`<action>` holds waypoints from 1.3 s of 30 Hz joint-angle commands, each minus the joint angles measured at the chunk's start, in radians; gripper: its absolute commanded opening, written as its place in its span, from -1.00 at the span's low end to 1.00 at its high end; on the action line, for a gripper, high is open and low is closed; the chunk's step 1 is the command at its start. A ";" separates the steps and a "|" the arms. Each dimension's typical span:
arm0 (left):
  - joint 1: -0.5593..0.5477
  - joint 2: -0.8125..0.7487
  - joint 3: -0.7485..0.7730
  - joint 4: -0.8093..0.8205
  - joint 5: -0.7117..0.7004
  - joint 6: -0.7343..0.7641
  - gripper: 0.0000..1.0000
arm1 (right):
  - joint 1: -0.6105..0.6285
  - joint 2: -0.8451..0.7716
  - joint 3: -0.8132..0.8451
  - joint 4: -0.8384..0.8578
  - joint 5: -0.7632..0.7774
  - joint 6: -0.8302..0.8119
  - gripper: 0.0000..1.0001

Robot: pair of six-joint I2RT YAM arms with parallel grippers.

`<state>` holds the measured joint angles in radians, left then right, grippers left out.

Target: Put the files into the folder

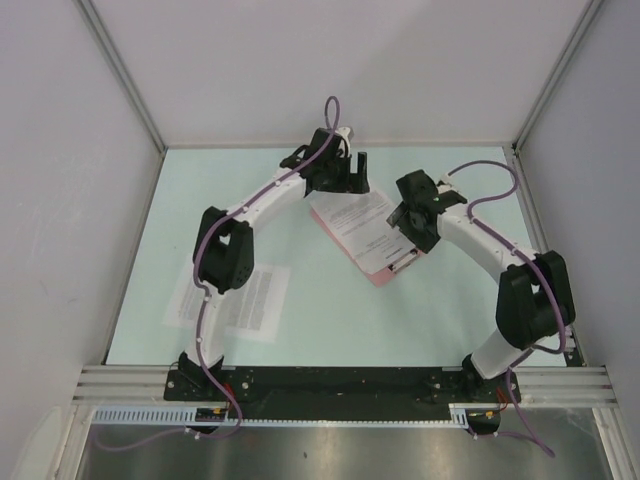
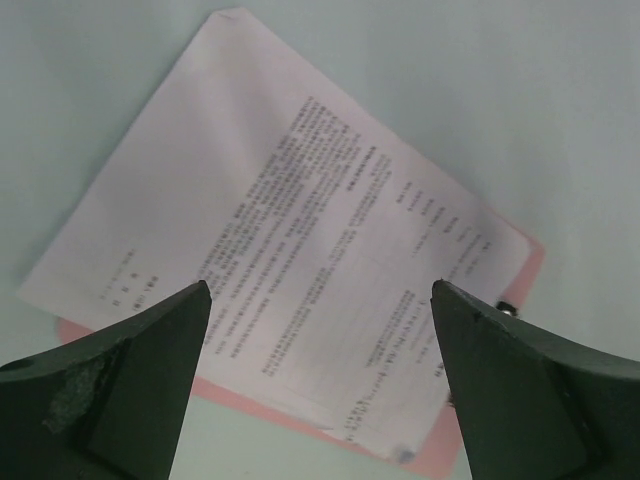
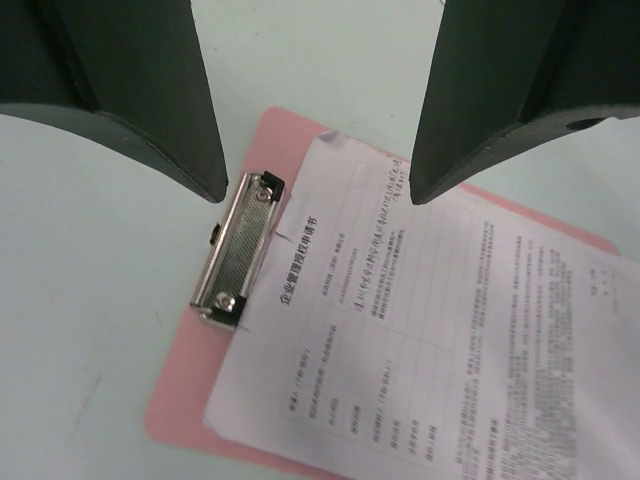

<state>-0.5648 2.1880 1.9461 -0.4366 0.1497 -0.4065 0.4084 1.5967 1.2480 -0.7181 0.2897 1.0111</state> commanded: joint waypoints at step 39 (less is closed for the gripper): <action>-0.001 0.042 -0.245 0.104 0.025 -0.084 0.63 | 0.033 0.224 -0.067 -0.080 0.114 0.403 0.01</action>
<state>-0.5606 2.2635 1.7329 -0.3111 0.1864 -0.4793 0.4477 1.8244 1.1942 -0.7940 0.3592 1.3777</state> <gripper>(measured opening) 0.815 0.507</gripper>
